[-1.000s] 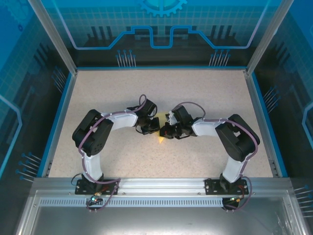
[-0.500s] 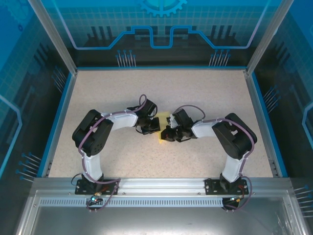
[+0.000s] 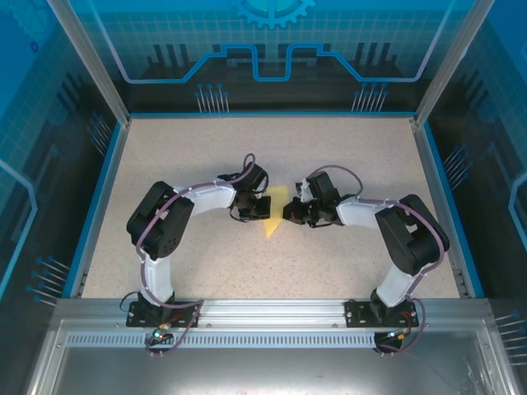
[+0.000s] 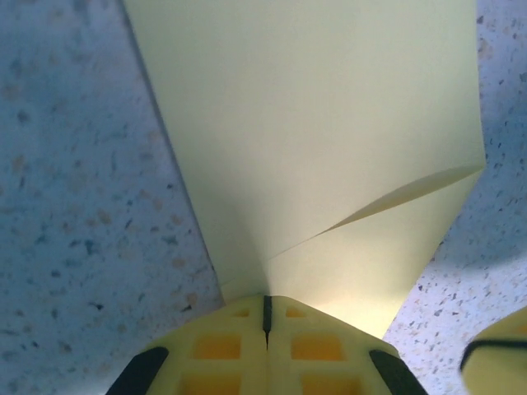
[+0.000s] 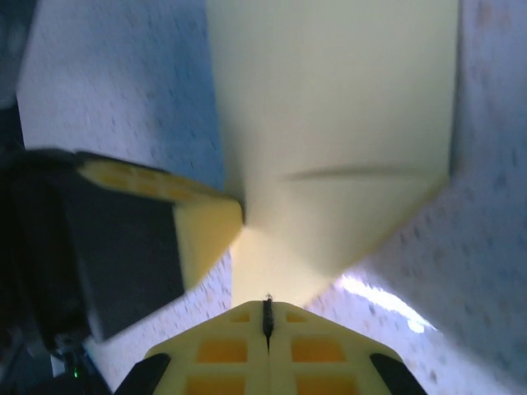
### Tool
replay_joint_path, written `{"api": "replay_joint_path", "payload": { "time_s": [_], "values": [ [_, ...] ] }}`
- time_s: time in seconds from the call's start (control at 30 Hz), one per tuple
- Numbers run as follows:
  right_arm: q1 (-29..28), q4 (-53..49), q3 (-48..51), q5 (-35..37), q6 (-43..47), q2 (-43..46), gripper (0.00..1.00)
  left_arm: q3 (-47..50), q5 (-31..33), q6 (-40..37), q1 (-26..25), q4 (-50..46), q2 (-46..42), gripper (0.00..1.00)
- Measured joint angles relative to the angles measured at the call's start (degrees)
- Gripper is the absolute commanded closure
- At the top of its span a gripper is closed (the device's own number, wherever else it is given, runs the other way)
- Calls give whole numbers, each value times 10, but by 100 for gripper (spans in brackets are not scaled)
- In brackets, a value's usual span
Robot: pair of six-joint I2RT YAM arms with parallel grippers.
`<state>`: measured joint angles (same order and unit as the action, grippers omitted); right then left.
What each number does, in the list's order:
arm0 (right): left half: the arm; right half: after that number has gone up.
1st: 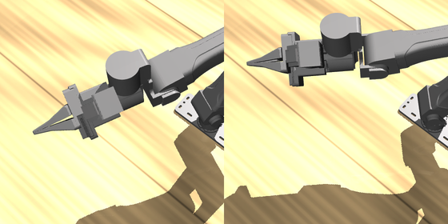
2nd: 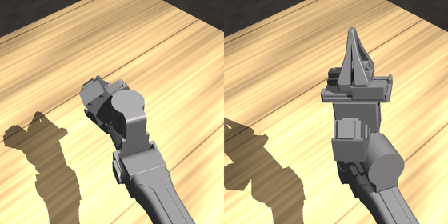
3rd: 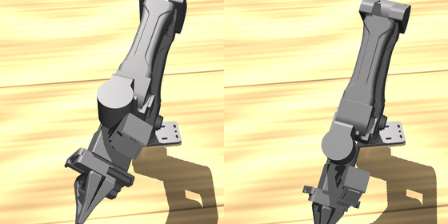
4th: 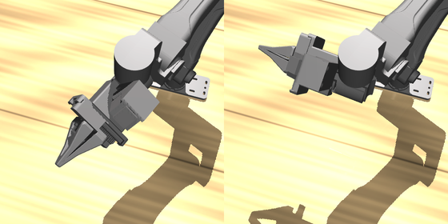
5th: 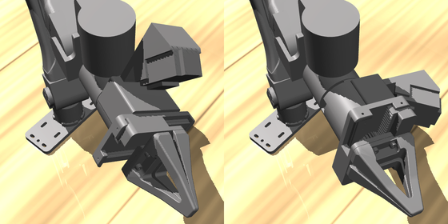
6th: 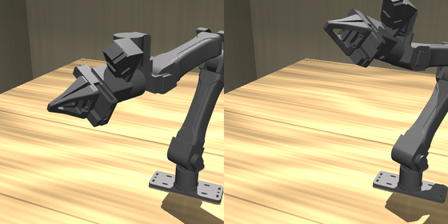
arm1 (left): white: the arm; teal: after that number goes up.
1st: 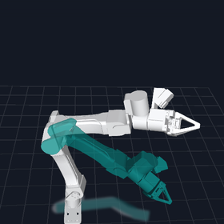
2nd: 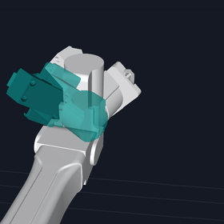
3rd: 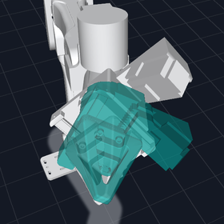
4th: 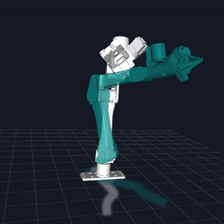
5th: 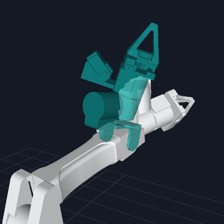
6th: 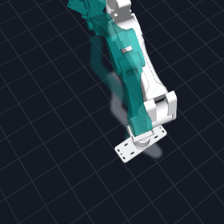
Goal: Fold a paper plane with a square sheet of paper (pick it up from the middle)
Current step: Third fold the triangle at the center of the table.
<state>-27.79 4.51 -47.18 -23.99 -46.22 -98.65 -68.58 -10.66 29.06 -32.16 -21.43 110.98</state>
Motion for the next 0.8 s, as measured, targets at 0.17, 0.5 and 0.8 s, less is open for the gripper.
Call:
{"api": "replay_joint_path", "payload": {
  "time_s": [0.17, 0.5, 0.8],
  "values": [
    [0, 0, -65, 12, 3, -60, 100, -10, -1, -70, 0, -7, 5, 100],
    [0, -47, -86, 80, 12, -87, 100, 20, -18, -84, 0, 13, -27, 88],
    [-39, -63, -11, 122, -58, -14, 100, 109, -16, 27, -4, 76, -172, 73]
  ]
}}
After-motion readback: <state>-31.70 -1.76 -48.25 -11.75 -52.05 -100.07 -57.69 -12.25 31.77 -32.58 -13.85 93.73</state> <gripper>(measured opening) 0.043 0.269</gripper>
